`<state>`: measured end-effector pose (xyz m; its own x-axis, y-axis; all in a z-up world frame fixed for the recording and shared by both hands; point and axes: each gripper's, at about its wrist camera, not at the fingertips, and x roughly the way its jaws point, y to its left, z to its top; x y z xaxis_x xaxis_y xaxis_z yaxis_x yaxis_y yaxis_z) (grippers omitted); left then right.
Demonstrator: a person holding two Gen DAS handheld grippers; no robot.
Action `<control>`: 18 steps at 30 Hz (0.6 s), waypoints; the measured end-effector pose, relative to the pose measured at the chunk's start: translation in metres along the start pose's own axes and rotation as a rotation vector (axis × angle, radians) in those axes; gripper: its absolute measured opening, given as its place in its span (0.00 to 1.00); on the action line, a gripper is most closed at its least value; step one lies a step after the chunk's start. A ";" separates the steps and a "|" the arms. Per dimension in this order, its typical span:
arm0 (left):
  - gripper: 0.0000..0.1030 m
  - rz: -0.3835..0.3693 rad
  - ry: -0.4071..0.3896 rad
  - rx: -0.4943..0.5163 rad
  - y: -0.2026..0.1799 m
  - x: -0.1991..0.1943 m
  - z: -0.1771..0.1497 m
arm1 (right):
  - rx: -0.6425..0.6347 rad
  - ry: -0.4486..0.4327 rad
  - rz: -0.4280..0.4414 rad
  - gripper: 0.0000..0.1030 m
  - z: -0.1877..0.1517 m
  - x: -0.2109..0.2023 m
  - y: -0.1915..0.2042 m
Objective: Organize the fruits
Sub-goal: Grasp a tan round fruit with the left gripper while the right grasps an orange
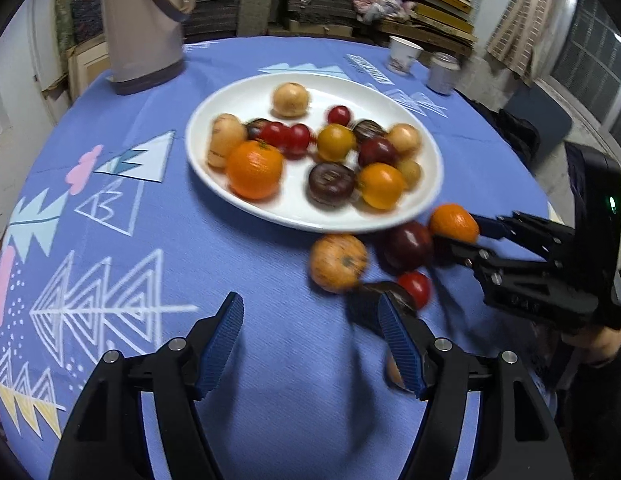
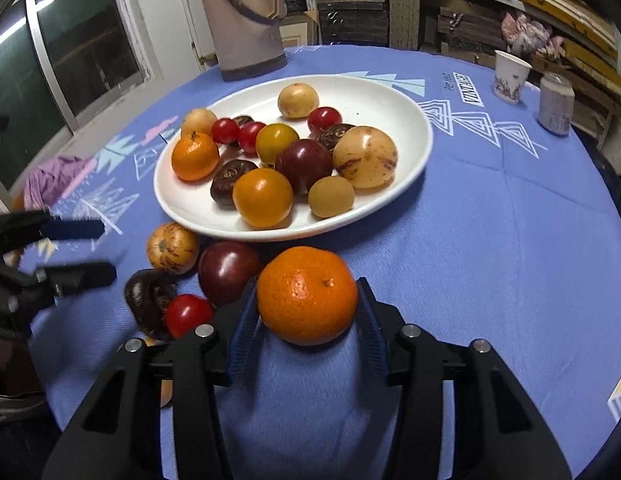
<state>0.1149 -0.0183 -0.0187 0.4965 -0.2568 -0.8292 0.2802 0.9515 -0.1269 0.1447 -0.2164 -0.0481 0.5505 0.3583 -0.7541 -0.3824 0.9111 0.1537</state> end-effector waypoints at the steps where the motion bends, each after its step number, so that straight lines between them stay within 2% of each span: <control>1: 0.68 -0.013 0.003 0.008 -0.004 -0.001 -0.002 | 0.010 -0.008 -0.004 0.45 -0.003 -0.005 -0.002; 5: 0.68 -0.067 0.032 0.070 -0.028 -0.001 -0.014 | 0.039 -0.018 -0.012 0.45 -0.013 -0.018 -0.010; 11: 0.67 -0.072 0.058 0.140 -0.058 0.008 -0.027 | 0.049 -0.037 -0.014 0.45 -0.023 -0.034 -0.013; 12: 0.65 -0.067 0.059 0.144 -0.060 0.010 -0.029 | 0.046 -0.040 -0.012 0.45 -0.025 -0.036 -0.011; 14: 0.49 -0.061 0.078 0.147 -0.062 0.018 -0.032 | 0.043 -0.044 -0.002 0.45 -0.028 -0.038 -0.009; 15: 0.44 -0.081 0.087 0.145 -0.061 0.021 -0.033 | 0.044 -0.048 0.002 0.45 -0.030 -0.040 -0.008; 18: 0.44 -0.075 0.066 0.153 -0.063 0.022 -0.035 | 0.041 -0.049 0.006 0.45 -0.031 -0.042 -0.006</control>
<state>0.0793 -0.0774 -0.0477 0.4160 -0.3098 -0.8549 0.4386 0.8920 -0.1098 0.1006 -0.2435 -0.0374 0.5843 0.3724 -0.7210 -0.3555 0.9162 0.1850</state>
